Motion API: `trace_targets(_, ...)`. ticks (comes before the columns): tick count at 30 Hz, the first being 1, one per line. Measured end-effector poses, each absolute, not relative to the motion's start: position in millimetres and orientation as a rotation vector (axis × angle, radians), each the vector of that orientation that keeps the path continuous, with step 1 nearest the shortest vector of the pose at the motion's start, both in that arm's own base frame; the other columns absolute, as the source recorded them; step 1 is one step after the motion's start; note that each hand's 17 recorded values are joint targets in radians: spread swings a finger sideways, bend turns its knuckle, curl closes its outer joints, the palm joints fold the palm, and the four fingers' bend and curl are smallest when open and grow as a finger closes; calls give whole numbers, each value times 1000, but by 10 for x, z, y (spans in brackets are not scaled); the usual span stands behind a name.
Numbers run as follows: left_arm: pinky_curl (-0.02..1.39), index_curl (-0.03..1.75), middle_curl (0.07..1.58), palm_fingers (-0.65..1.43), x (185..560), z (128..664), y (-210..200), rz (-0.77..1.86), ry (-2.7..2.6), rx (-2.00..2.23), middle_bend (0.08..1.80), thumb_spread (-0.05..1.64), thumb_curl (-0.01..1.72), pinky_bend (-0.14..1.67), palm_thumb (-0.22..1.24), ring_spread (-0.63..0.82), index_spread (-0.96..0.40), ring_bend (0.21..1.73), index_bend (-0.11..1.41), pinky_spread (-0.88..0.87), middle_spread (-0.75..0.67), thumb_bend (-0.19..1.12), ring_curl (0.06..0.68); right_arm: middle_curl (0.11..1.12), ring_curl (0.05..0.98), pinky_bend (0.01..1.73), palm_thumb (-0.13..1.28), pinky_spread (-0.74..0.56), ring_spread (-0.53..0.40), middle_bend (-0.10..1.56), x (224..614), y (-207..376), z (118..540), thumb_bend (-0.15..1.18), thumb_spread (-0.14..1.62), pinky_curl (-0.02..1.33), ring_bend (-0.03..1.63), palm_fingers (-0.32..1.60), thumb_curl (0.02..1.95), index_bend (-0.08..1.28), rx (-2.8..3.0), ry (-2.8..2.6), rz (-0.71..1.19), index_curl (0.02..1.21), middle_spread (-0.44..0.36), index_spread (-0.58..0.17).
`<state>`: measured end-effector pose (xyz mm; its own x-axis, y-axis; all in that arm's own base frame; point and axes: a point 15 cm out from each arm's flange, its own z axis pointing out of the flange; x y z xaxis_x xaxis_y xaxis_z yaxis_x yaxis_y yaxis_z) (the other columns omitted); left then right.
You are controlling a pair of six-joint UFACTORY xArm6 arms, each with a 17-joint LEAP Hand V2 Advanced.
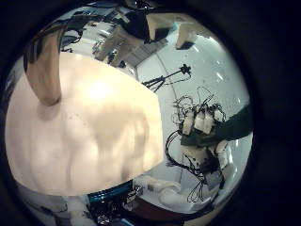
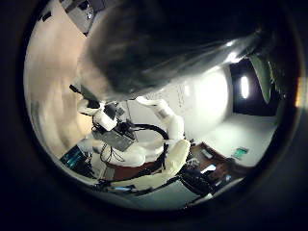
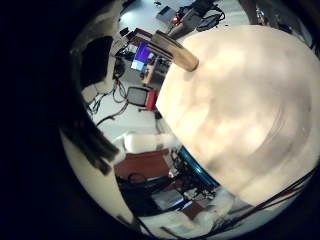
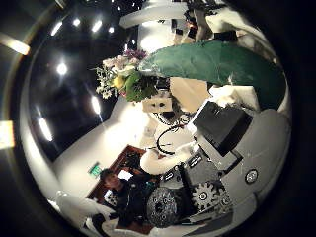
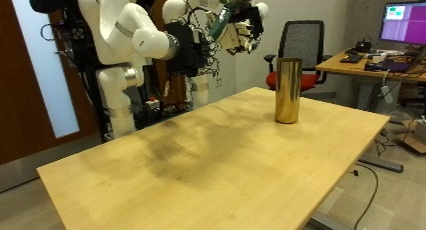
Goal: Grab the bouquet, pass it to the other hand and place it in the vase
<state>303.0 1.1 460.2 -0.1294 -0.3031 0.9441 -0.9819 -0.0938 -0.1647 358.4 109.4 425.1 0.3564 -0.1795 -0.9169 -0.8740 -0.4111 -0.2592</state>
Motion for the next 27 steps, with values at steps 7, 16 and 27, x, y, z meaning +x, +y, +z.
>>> trace_targets(7,277,339,421,469,3041,4568,4,1244,-1448,1441,484,697,345,195,102,256,92,560,173,276,-52,-40,164,845,681,1034,1201,-279,-191,1346,3585,1119,4232,-18,-78,1082,1436,1124,839,1114,-1820,919,1107,923,-140,-190)
trace_targets(16,280,340,512,626,3028,4561,-8,1228,-1426,1421,713,701,345,300,113,-47,13,659,156,-8,-368,-41,160,844,682,1022,1206,-284,-190,1342,3533,1339,4224,-17,-84,1087,1434,1130,839,1120,-1842,876,1153,914,-140,-186)
trace_targets(27,358,405,663,1115,3032,4612,13,1299,-1339,1369,946,780,350,746,246,-593,-334,880,186,-725,-549,-23,271,849,693,1039,1237,-302,-200,1338,3502,1522,4154,-7,-69,1085,1419,1110,864,1128,-1878,863,1183,917,-143,-188)
